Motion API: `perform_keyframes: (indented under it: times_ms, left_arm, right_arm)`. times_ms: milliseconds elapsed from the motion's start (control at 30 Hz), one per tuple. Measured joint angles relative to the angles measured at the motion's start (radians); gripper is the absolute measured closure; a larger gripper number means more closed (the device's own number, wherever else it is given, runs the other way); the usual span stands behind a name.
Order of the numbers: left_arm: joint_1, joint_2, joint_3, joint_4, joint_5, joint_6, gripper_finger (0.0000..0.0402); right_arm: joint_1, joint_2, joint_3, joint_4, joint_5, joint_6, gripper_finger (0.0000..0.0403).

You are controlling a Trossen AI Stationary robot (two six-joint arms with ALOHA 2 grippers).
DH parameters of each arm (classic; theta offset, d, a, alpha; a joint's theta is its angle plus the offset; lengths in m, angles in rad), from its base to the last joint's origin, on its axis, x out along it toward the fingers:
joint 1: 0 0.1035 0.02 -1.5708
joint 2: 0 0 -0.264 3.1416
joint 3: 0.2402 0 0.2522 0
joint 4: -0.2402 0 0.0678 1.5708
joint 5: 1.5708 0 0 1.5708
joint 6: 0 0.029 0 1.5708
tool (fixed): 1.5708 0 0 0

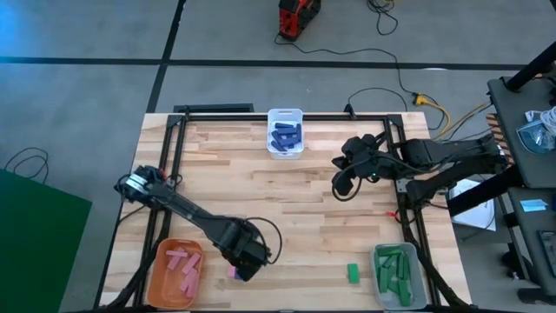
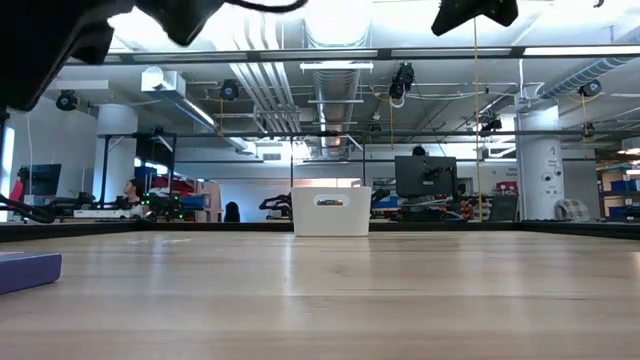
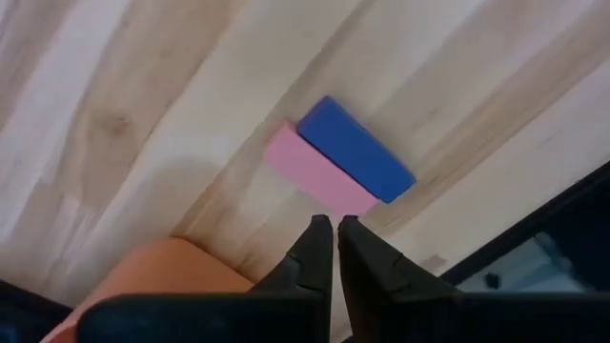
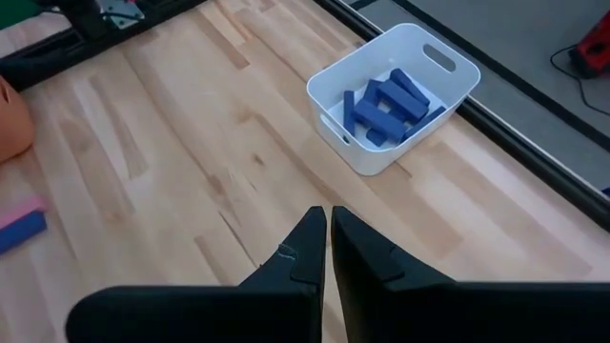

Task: Sort blocks
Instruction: Put the pink block into the orange bin

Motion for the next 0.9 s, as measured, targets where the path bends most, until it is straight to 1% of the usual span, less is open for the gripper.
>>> perform_keyframes:
  times_ms: [167,300,400,467,533,900]
  left_arm:
    - [-0.018,0.054,-0.006,0.032,0.01,0.059,0.0401]
    - [-0.035,0.07,-0.034,0.056,0.005,0.063,0.0401]
    - [-0.046,0.058,-0.1,0.158,0.008,0.022,0.0401]
    - [-0.046,0.037,-0.149,0.233,0.033,-0.019,0.0401]
    - [-0.046,0.019,-0.182,0.275,0.044,-0.047,0.0401]
    - [-0.045,0.0,-0.302,0.364,0.047,-0.064,0.0402]
  right_arm:
    - [0.0,0.0,0.0,0.0,0.0,-0.013,0.039]
    - [0.0,0.0,0.0,-0.001,0.0,-0.023,0.039]
    - [0.0,0.0,0.0,-0.001,0.0,-0.037,0.039]
    - [0.0,0.0,0.0,-0.002,0.0,-0.042,0.039]
    - [0.0,0.0,-0.001,-0.002,0.0,-0.044,0.039]
    - [0.0,0.0,-0.005,-0.002,0.001,-0.046,0.039]
